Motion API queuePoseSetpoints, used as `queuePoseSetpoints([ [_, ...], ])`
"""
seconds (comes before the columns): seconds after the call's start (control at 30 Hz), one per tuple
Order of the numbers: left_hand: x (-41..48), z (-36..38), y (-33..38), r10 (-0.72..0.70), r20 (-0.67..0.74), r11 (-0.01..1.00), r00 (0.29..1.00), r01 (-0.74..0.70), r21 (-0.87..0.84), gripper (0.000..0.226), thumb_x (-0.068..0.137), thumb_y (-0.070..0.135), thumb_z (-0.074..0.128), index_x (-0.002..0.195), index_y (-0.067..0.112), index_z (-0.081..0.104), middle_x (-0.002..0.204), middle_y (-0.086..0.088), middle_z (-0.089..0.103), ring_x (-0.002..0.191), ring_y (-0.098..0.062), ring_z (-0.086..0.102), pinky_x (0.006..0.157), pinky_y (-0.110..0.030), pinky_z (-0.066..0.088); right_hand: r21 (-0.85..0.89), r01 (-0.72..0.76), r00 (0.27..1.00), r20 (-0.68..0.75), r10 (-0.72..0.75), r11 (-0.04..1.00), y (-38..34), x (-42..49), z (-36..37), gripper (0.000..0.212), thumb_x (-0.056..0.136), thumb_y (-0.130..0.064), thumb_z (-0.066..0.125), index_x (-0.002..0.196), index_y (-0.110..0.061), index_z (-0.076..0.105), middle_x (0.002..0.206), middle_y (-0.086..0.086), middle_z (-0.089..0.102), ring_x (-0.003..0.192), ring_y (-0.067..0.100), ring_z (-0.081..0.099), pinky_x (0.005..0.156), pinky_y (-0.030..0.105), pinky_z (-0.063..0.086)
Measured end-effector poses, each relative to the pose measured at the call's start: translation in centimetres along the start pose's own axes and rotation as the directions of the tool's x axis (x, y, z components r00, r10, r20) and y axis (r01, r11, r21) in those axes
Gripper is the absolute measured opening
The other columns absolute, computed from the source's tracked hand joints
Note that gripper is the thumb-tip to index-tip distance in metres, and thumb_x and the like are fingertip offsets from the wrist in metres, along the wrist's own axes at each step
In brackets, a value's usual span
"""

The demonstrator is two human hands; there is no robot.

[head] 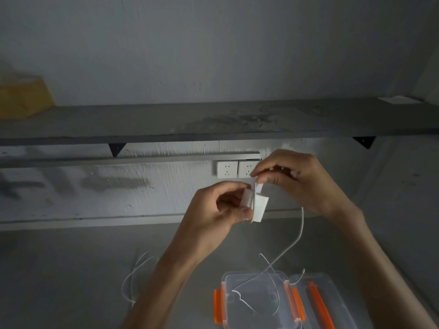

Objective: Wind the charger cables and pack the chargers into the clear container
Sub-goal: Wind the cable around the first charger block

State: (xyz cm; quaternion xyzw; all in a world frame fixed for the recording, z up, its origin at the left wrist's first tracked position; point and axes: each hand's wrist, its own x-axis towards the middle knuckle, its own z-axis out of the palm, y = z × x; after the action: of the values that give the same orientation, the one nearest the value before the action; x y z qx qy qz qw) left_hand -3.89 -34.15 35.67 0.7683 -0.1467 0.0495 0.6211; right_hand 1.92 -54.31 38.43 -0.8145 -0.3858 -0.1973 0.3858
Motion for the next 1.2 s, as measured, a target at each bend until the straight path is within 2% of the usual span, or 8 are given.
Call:
queuePoseSetpoints([
  [0.17, 0.4, -0.1, -1.2, -0.085, 0.014, 0.996, 0.996, 0.084, 0.015, 0.033, 0.075, -0.008, 0.074, 0.101, 0.013, 0.071, 0.091, -0.001, 0.075, 0.085, -0.013, 0.071, 0.075, -0.021, 0.057, 0.476, -0.309, 0.944, 0.259, 0.205, 0.823, 3.6, -0.6, 2.4, 0.021, 0.083, -0.045, 0.066, 0.082, -0.025, 0.073, 0.064, -0.007, 0.062, 0.053, 0.005, 0.047, 0.049, 0.016, 0.035],
  [0.3, 0.5, 0.6, -2.2, -0.125, 0.073, 0.992, 0.989, 0.125, 0.007, 0.034, 0.078, -0.009, 0.069, 0.102, 0.015, 0.069, 0.091, 0.000, 0.073, 0.087, -0.010, 0.069, 0.073, -0.017, 0.054, 0.593, -0.391, 0.920, 0.276, 0.278, 0.704, 5.6, -1.6, 3.7, 0.035, 0.077, -0.058, 0.069, 0.078, -0.022, 0.072, 0.060, -0.005, 0.055, 0.051, 0.014, 0.033, 0.048, 0.030, 0.019],
  [0.47, 1.4, 1.3, -2.9, -0.180, 0.053, 0.971, 0.982, 0.186, -0.149, 0.032, 0.083, -0.010, 0.065, 0.103, 0.015, 0.068, 0.101, -0.006, 0.074, 0.098, -0.018, 0.069, 0.080, -0.023, 0.054, 0.695, -0.385, 0.877, 0.072, 0.474, 0.607, 4.9, -4.0, 7.6, 0.022, 0.093, -0.031, 0.056, 0.076, -0.024, 0.068, 0.066, 0.000, 0.062, 0.056, 0.019, 0.055, 0.053, 0.027, 0.046],
  [0.53, 1.7, 1.7, -3.2, -0.200, 0.036, 0.956, 0.979, 0.203, -0.213, 0.031, 0.084, -0.012, 0.062, 0.105, 0.010, 0.067, 0.103, -0.010, 0.073, 0.099, -0.020, 0.069, 0.082, -0.026, 0.056, 0.632, -0.428, 0.827, -0.014, 0.562, 0.646, 4.1, -5.2, 9.2, 0.025, 0.093, -0.025, 0.052, 0.071, -0.022, 0.063, 0.055, -0.011, 0.055, 0.046, 0.002, 0.046, 0.044, 0.017, 0.039],
  [0.67, 2.4, 2.6, -3.4, -0.236, -0.045, 0.919, 0.971, 0.208, -0.334, 0.029, 0.087, -0.014, 0.057, 0.109, 0.003, 0.067, 0.104, -0.014, 0.074, 0.088, -0.012, 0.070, 0.069, -0.014, 0.055, 0.459, -0.500, 0.770, -0.153, 0.619, 0.735, 3.0, -9.2, 11.3, 0.030, 0.101, -0.022, 0.048, 0.073, -0.016, 0.060, 0.050, -0.009, 0.042, 0.046, 0.004, 0.035, 0.048, 0.021, 0.033],
  [0.9, 4.1, 2.9, -4.7, -0.290, -0.221, 0.934, 0.931, 0.225, -0.279, 0.030, 0.088, -0.008, 0.059, 0.115, 0.004, 0.063, 0.105, -0.014, 0.072, 0.083, -0.016, 0.069, 0.071, -0.018, 0.056, -0.021, -0.441, 0.895, -0.085, 0.438, 0.897, -1.7, -13.0, 8.3, 0.019, 0.095, -0.031, 0.053, 0.109, -0.037, 0.065, 0.063, -0.022, 0.062, 0.054, -0.003, 0.059, 0.059, 0.010, 0.047],
  [1.03, 2.4, 5.0, -5.8, -0.229, -0.184, 0.970, 0.956, 0.207, -0.130, 0.023, 0.082, -0.010, 0.062, 0.100, 0.004, 0.063, 0.081, -0.006, 0.070, 0.075, -0.017, 0.068, 0.076, -0.031, 0.055, -0.520, -0.233, 0.972, -0.109, 0.207, 0.821, -3.6, -10.2, 3.9, 0.026, 0.092, -0.041, 0.046, 0.098, -0.032, 0.069, 0.084, -0.013, 0.075, 0.072, 0.019, 0.072, 0.053, 0.032, 0.056],
  [1.2, 0.0, 6.2, -4.8, -0.016, -0.039, 0.994, 0.999, 0.020, 0.112, 0.022, 0.084, -0.007, 0.061, 0.101, 0.007, 0.061, 0.089, -0.001, 0.068, 0.081, -0.011, 0.066, 0.079, -0.027, 0.055, -0.622, 0.115, 0.993, 0.072, -0.089, 0.775, -2.6, -5.9, -1.1, 0.008, 0.090, -0.024, 0.067, 0.088, -0.023, 0.074, 0.079, -0.007, 0.072, 0.069, 0.021, 0.065, 0.049, 0.035, 0.051],
])
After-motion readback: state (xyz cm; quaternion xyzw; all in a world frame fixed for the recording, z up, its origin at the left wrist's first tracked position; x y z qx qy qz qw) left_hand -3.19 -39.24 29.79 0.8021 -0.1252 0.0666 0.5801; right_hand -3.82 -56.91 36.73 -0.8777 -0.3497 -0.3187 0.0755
